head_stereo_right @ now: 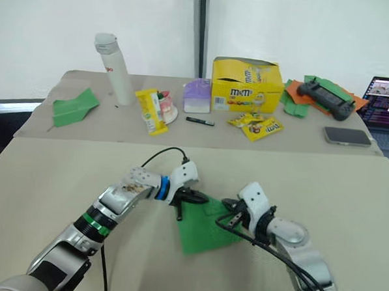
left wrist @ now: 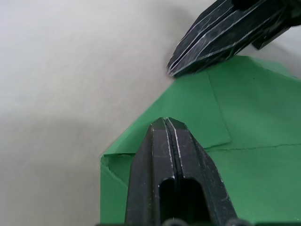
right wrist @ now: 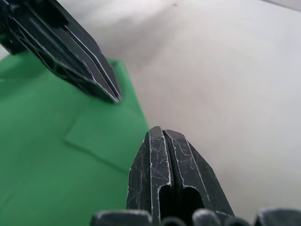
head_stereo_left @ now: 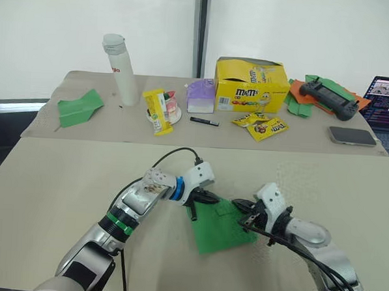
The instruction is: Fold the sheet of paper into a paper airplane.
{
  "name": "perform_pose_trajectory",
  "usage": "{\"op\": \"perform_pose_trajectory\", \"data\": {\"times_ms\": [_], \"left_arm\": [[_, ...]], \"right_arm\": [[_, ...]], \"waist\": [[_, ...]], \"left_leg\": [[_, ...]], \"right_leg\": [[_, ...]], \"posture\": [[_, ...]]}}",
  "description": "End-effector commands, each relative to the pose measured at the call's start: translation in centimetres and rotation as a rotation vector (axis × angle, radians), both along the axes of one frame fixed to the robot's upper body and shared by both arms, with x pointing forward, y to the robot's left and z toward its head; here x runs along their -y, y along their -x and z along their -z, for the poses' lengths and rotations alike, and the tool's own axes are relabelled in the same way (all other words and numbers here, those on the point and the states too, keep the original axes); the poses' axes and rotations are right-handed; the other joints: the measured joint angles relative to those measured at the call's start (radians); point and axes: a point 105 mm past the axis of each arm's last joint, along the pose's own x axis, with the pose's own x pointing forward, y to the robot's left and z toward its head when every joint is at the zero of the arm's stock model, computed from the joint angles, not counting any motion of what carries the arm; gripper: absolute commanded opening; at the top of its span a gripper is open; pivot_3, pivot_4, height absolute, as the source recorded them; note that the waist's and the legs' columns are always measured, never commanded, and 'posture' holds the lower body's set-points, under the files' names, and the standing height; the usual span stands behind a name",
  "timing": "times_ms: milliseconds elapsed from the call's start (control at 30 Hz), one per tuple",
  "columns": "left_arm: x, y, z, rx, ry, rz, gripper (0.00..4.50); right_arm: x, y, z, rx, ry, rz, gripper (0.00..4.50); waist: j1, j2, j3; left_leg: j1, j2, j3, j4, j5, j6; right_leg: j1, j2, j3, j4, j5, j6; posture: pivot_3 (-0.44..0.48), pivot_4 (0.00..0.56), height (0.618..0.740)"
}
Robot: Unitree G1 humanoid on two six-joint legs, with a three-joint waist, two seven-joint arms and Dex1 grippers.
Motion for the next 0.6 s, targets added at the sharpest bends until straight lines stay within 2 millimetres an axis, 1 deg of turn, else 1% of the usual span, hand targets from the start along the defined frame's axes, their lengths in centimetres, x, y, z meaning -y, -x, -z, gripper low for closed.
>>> {"op": "perform_pose_trajectory", "data": {"times_ms": [33, 100, 200, 267, 333, 400, 433, 500, 600], "left_arm": [[-1.0, -0.2, 1.4, -0.031, -0.059, -0.031, 0.0], [-1.0, -0.3, 1.4, -0.029, -0.059, -0.029, 0.0], [-0.9, -0.3, 1.4, -0.026, -0.059, -0.027, 0.0], [-0.8, -0.3, 1.4, -0.022, -0.059, -0.024, 0.0], [-0.5, -0.1, 1.3, -0.021, -0.053, -0.019, 0.0], [-0.3, 0.0, 1.2, -0.02, -0.047, -0.015, 0.0], [-0.2, 0.1, 1.1, -0.02, -0.04, -0.015, 0.0], [0.1, 0.0, 0.6, -0.014, -0.022, -0.023, 0.0], [0.1, 0.0, 0.4, -0.009, -0.017, -0.034, 0.0]], "right_arm": [[2.7, 1.3, 2.6, -0.143, 0.021, 0.09, 0.03], [3.1, 1.3, 2.4, -0.145, -0.002, 0.11, 0.03], [3.4, 0.9, 1.3, -0.086, -0.021, 0.11, 0.03], [2.5, -0.1, -1.1, 0.019, -0.094, 0.082, 0.03], [1.1, -0.7, -3.1, 0.103, -0.149, 0.037, 0.03], [0.1, -0.9, -4.0, 0.134, -0.168, 0.001, 0.03], [-0.5, -0.9, -4.2, 0.138, -0.17, -0.017, 0.03], [-1.7, -1.0, -3.5, 0.108, -0.173, -0.03, 0.03], [-2.2, -0.7, -2.4, 0.061, -0.156, -0.036, 0.03]], "waist": [[0.001, 0.0, -0.001], [0.003, -0.001, -0.001], [0.006, -0.001, -0.002], [0.007, -0.001, -0.001], [0.006, -0.001, -0.001], [0.005, -0.001, -0.001], [0.003, -0.001, -0.001], [0.002, -0.001, -0.001], [0.005, -0.001, -0.001]], "left_leg": [[0.0, 0.0, 0.0, 0.0, 0.0, 0.0], [0.0, 0.0, 0.0, 0.0, 0.0, 0.0], [0.0, 0.0, 0.0, 0.0, 0.0, 0.0], [0.0, 0.0, 0.0, 0.0, 0.0, 0.0], [0.0, 0.0, 0.0, 0.0, 0.0, 0.0], [-0.001, 0.0, 0.0, 0.0, 0.0, 0.0], [-0.001, 0.0, 0.0, 0.0, 0.0, 0.0], [-0.001, 0.0, 0.0, 0.0, 0.0, 0.0], [-0.002, 0.0, -0.001, -0.001, 0.0, 0.0]], "right_leg": [[0.0, 0.0, 0.0, 0.0, 0.0, 0.0], [0.001, 0.0, 0.0, 0.0, -0.001, 0.001], [0.001, 0.0, 0.0, 0.0, -0.001, 0.002], [0.001, 0.0, 0.0, -0.001, -0.001, 0.002], [0.0, 0.0, 0.0, -0.001, -0.001, 0.003], [-0.001, 0.0, 0.0, 0.0, -0.001, 0.002], [-0.001, 0.0, 0.0, 0.0, -0.001, 0.002], [-0.001, 0.0, 0.0, 0.0, -0.001, 0.002], [-0.002, 0.0, 0.0, -0.001, -0.001, 0.001]], "posture": [[0.0, 0.15, 0.74], [0.0, 0.15, 0.74], [0.0, 0.15, 0.74], [0.0, 0.15, 0.74], [0.0, 0.15, 0.74], [0.0, 0.15, 0.74], [0.0, 0.15, 0.74], [0.0, 0.15, 0.74], [0.0, 0.15, 0.74]]}}
